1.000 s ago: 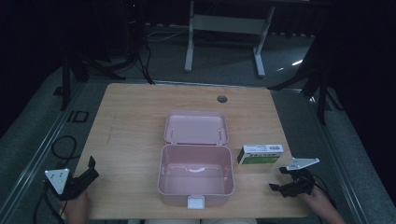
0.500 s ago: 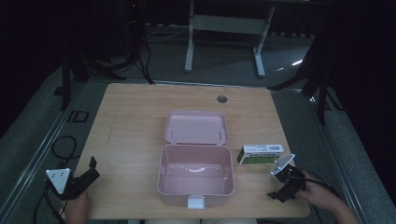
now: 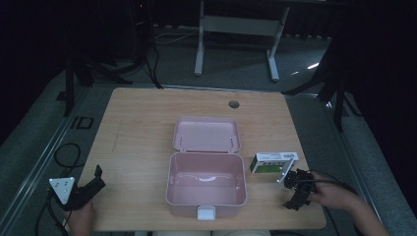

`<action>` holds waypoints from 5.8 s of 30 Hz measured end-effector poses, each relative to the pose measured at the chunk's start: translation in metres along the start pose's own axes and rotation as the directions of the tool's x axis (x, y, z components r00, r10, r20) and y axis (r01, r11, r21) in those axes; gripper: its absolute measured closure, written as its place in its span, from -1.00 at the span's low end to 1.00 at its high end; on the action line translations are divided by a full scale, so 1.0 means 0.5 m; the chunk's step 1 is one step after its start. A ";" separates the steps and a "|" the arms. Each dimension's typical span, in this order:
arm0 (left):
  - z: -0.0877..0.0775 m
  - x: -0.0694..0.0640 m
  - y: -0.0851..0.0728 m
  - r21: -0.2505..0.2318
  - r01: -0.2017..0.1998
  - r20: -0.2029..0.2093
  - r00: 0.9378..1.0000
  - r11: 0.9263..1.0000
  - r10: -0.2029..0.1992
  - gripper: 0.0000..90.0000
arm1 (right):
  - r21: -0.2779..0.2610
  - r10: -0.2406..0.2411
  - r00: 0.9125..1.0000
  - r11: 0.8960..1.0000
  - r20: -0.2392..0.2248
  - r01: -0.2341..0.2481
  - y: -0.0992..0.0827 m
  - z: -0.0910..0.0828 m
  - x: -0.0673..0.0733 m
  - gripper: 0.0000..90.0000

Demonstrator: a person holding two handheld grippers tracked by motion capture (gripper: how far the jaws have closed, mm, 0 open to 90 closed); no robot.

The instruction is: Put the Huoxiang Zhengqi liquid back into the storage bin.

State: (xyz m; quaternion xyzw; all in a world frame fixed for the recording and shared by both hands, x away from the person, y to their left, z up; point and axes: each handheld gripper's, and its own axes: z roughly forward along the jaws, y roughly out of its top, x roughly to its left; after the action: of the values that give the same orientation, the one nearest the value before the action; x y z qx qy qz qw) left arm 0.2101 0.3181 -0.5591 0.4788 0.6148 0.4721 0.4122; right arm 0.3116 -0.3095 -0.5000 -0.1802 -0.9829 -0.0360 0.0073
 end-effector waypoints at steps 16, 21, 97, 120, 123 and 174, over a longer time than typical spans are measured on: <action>0.001 0.001 0.000 0.006 0.004 0.012 1.000 1.000 -0.004 -0.95 | 0.059 -0.193 0.976 0.978 -0.101 0.200 0.059 -0.023 0.048 -0.68; 0.001 0.000 0.000 0.009 0.003 0.014 1.000 1.000 -0.003 -0.95 | 0.052 -0.207 0.976 0.976 -0.071 0.211 0.074 -0.047 0.047 -0.70; 0.007 -0.002 0.000 0.041 -0.007 0.043 0.999 0.999 0.005 -0.95 | 0.144 -0.274 0.960 0.954 0.055 0.264 0.172 -0.065 -0.144 0.34; 0.007 -0.003 0.000 0.044 -0.011 0.043 0.999 0.999 0.009 -0.95 | 0.183 -0.213 0.977 0.961 0.002 0.209 0.165 -0.125 -0.111 0.37; 0.008 -0.003 0.000 0.044 -0.014 0.042 0.999 0.999 0.012 -0.95 | 0.179 -0.209 0.978 0.962 0.001 0.205 0.163 -0.159 -0.093 0.37; 0.006 -0.003 0.000 0.044 -0.013 0.050 0.999 0.999 0.011 -0.95 | 0.151 -0.332 0.943 0.933 0.015 0.326 0.348 -0.392 0.138 0.37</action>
State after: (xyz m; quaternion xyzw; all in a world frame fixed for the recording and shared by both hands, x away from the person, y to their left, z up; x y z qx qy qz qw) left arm 0.2131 0.3173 -0.5598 0.5032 0.6116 0.4489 0.4139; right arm 0.3089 -0.1374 -0.2906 -0.0127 -0.9991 0.0394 -0.0051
